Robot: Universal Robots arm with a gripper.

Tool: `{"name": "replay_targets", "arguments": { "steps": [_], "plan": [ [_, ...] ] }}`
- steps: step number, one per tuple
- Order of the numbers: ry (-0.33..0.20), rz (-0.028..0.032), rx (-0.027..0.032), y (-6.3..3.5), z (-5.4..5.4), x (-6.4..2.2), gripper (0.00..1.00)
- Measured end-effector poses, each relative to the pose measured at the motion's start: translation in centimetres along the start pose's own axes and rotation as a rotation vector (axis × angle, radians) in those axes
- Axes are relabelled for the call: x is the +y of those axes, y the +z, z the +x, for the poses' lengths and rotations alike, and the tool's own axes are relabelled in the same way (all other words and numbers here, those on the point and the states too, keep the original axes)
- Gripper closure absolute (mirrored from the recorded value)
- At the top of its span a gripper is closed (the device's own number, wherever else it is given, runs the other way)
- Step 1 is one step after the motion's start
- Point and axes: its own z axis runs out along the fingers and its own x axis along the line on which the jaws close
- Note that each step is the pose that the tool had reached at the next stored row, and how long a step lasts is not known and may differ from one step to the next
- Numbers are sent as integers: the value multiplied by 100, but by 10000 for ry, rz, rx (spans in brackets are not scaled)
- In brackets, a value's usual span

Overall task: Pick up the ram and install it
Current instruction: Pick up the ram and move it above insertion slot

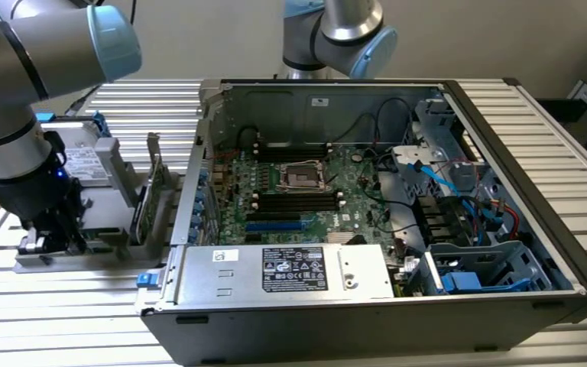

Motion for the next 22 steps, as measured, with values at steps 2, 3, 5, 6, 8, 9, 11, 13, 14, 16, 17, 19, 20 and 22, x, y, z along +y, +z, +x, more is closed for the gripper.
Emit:
{"name": "replay_targets", "arguments": {
  "steps": [2, 3, 5, 6, 8, 9, 11, 13, 14, 16, 17, 19, 20, 22],
  "plan": [
    [25, -2, -1, -21, -3, 1, 87],
    [36, -2, -1, -32, -4, 2, 87],
    [58, -2, -3, -55, -7, 3, 87],
    [71, -2, -4, -66, -10, 3, 87],
    [96, -2, -5, -87, -16, 4, 87],
    [106, -2, -6, -99, -20, 5, 87],
    [125, -2, -8, -122, -28, 6, 87],
    [141, -3, -8, -147, -35, 6, 87],
    [150, -3, -8, -160, -38, 7, 87],
    [168, -6, -8, -191, -46, 9, 87],
    [177, -5, -9, -205, -51, 9, 87],
    [192, -5, -10, -236, -58, 10, 87],
    [198, -6, -9, -254, -61, 11, 87],
    [208, -5, -11, -286, -65, 12, 87]
  ]
}}
